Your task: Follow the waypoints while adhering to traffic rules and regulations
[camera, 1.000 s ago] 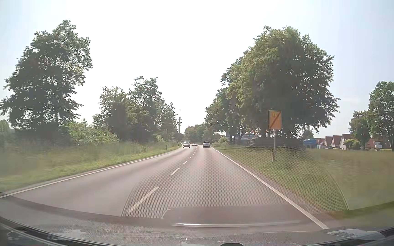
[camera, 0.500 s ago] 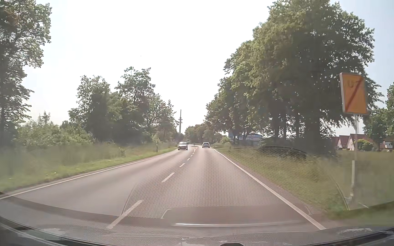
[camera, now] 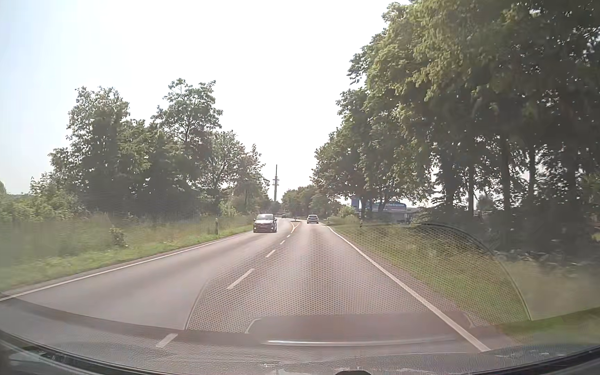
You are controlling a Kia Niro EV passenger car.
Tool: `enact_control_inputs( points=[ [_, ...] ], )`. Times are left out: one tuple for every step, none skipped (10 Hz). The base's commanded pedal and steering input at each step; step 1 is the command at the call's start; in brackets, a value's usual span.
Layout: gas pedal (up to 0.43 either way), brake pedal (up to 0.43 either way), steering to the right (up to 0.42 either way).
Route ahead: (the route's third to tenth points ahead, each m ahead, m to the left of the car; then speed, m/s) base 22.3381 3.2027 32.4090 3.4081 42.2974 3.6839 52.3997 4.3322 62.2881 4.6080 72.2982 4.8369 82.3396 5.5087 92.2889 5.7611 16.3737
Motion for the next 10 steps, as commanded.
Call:
enact_control_inputs(
  points=[
    [0.177,0.0,-0.001],
    [0.177,0.0,-0.001],
    [0.177,0.0,-0.001],
    [0.177,0.0,-0.001],
    [0.177,0.0,-0.001],
    [0.177,0.0,-0.001],
    [0.177,0.0,-0.001],
    [0.177,0.0,-0.001],
    [0.177,0.0,-0.001],
    [0.177,0.0,-0.001]
  ],
)
